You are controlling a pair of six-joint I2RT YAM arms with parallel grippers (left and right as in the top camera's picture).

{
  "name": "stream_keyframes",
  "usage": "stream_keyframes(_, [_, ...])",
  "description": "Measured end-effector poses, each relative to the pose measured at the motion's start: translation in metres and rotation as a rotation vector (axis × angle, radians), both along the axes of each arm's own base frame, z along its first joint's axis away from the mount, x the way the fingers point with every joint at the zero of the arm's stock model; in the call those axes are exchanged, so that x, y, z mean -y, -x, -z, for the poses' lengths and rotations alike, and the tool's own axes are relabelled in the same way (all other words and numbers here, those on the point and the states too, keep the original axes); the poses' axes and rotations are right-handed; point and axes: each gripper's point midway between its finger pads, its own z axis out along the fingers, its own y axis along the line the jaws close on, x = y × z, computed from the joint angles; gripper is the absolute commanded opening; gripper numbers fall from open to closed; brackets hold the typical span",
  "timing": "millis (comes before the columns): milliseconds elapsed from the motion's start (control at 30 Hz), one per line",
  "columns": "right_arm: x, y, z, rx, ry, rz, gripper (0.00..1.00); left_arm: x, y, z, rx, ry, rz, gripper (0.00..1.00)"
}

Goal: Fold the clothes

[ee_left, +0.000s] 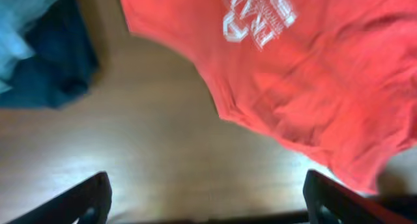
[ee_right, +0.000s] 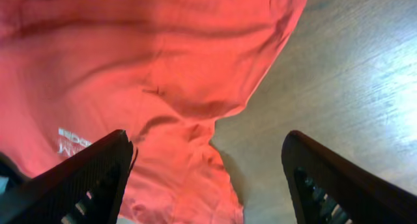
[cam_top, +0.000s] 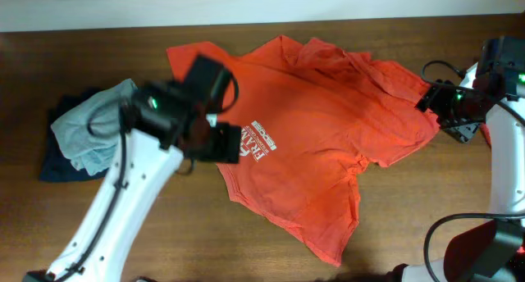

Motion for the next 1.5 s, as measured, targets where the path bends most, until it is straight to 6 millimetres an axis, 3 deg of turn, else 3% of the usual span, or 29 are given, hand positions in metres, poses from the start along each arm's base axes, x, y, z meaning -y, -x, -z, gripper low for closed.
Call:
stream_keyframes(67, [0.000,0.000,0.000,0.000,0.001,-0.002,0.75,0.010,-0.004,0.029,0.009,0.055,-0.022,0.94])
stream_keyframes(100, [0.000,0.000,0.000,0.001,0.001,-0.004,0.75,0.017,-0.004,0.054,-0.008,0.090,-0.034,0.94])
stream_keyframes(133, [0.000,0.000,0.000,0.000,0.000,-0.004,0.75,0.022,0.005,0.087,-0.070,0.118,-0.050,0.94])
stream_keyframes(200, [0.000,0.000,0.000,0.001,0.001,-0.004,0.75,0.026,0.020,0.128,-0.157,0.156,-0.069,0.94])
stream_keyframes(267, [0.000,0.000,0.000,0.000,0.000,-0.004,0.75,0.029,0.035,0.160,-0.233,0.201,-0.093,0.93])
stream_keyframes(333, [0.000,0.000,0.000,0.000,0.001,-0.005,0.75,0.031,0.039,0.176,-0.258,0.246,-0.112,0.93])
stream_keyframes(533, [0.000,0.001,0.000,-0.002,0.000,-0.004,0.75,0.033,0.020,0.189,-0.248,0.324,-0.169,0.89])
stream_keyframes(567, [0.000,0.001,0.000,-0.002,0.000,-0.004,0.75,0.033,0.018,0.193,-0.253,0.327,-0.172,0.80])
stream_keyframes(767, [-0.001,0.003,0.001,-0.013,-0.004,-0.005,0.75,0.039,0.021,0.222,-0.356,0.345,-0.217,0.68])
stream_keyframes(867, [-0.001,0.004,0.001,-0.016,-0.005,-0.004,0.75,0.037,0.019,0.223,-0.370,0.363,-0.251,0.38])
stream_keyframes(900, [-0.002,0.004,0.001,-0.017,-0.005,-0.004,0.75,0.035,0.018,0.224,-0.375,0.368,-0.260,0.17])
stream_keyframes(967, [-0.002,0.005,0.001,-0.019,-0.006,-0.005,0.75,0.030,0.017,0.228,-0.391,0.375,-0.283,0.02])
stream_keyframes(1200, [-0.002,0.005,0.001,-0.020,-0.006,-0.005,0.75,0.006,0.022,0.233,-0.433,0.350,-0.316,0.01])
stream_keyframes(1367, [-0.002,0.005,0.001,-0.020,-0.006,-0.004,0.75,-0.036,0.006,0.232,-0.400,0.363,-0.402,0.01])
stream_keyframes(1500, [-0.002,0.005,0.001,-0.019,-0.006,-0.004,0.75,-0.083,-0.020,0.228,-0.312,0.330,-0.467,0.01])
